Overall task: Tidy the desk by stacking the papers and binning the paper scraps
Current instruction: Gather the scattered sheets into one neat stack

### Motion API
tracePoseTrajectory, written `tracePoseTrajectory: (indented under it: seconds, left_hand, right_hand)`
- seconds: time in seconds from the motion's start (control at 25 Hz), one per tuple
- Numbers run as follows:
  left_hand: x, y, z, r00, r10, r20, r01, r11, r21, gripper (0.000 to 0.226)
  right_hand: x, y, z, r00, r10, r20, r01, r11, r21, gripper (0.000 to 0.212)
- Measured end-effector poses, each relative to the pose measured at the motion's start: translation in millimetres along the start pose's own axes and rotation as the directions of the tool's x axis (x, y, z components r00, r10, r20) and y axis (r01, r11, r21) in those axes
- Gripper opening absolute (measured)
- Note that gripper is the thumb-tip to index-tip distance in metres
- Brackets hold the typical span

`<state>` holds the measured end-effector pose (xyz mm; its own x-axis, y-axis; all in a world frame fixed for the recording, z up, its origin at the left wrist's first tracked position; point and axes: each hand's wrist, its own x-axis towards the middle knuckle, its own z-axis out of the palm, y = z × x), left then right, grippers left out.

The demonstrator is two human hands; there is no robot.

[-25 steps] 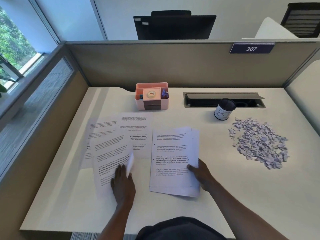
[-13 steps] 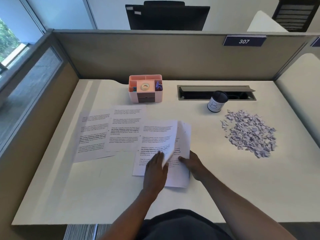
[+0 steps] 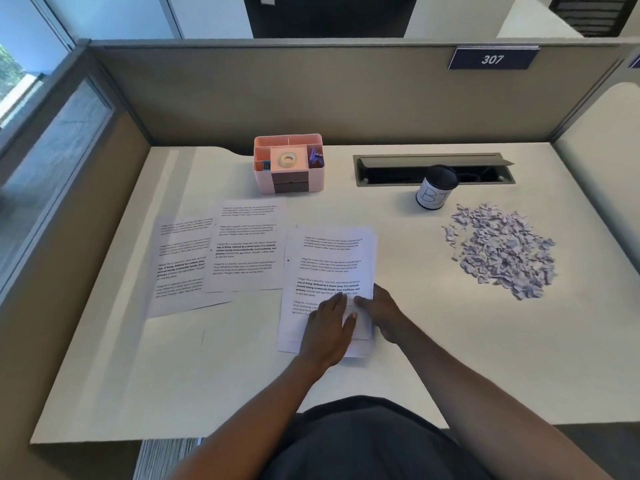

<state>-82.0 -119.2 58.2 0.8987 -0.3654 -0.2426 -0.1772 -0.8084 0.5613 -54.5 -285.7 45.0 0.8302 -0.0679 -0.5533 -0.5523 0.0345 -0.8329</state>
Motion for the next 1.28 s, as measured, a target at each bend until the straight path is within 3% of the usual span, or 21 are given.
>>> tracePoseTrajectory:
  seconds: [0.12,0.2,0.36,0.48,0.64,0.72,0.84,0.96,1.28]
  left_hand:
    - [20,-33,-21,0.976,-0.087,-0.198,0.088,0.996,-0.001,0.058]
    - [34,-61,-40,0.930,-0.226,-0.289,0.229,0.973,-0.023,0.064]
    - [55,-116,-67,0.866,-0.439,-0.240,0.434,0.898,-0.074,0.097]
    - [55,-133,-63,0.866,-0.437,-0.245,0.455,0.890,0.020,0.101]
    - [54,-133,-60,0.817,-0.398,-0.417,0.424,0.905,-0.032,0.054]
    - [54,-134,-70,0.765,-0.439,-0.472,0.411,0.896,-0.167,0.047]
    - [51,-143,-101,0.637,-0.495,-0.591,0.353,0.869,-0.347,0.049]
    - [47,-165,-130,0.542,-0.438,-0.718,0.320,0.897,-0.305,0.055]
    - [10,-197,-135,0.540,-0.234,-0.809,0.290,0.954,-0.083,0.074]
  right_hand:
    - [1,2,-8,0.997,-0.045,-0.068,0.044,0.999,-0.011,0.037]
    - [3,2,-15,0.994,-0.068,-0.090,0.068,0.998,-0.006,0.037]
    - [10,8,-23,0.989,-0.061,-0.133,0.066,0.997,0.034,0.039]
    - [10,9,-24,0.987,-0.033,-0.160,0.043,0.998,0.056,0.040]
    - [12,15,-28,0.988,-0.019,-0.155,0.030,0.997,0.066,0.041]
    - [13,16,-28,0.990,-0.015,-0.142,0.025,0.997,0.070,0.041]
    - [11,14,-26,0.991,-0.011,-0.133,0.024,0.995,0.099,0.042]
    - [9,14,-22,0.993,-0.017,-0.121,0.036,0.987,0.154,0.044]
    - [3,13,-17,0.995,-0.047,-0.083,0.061,0.982,0.178,0.055]
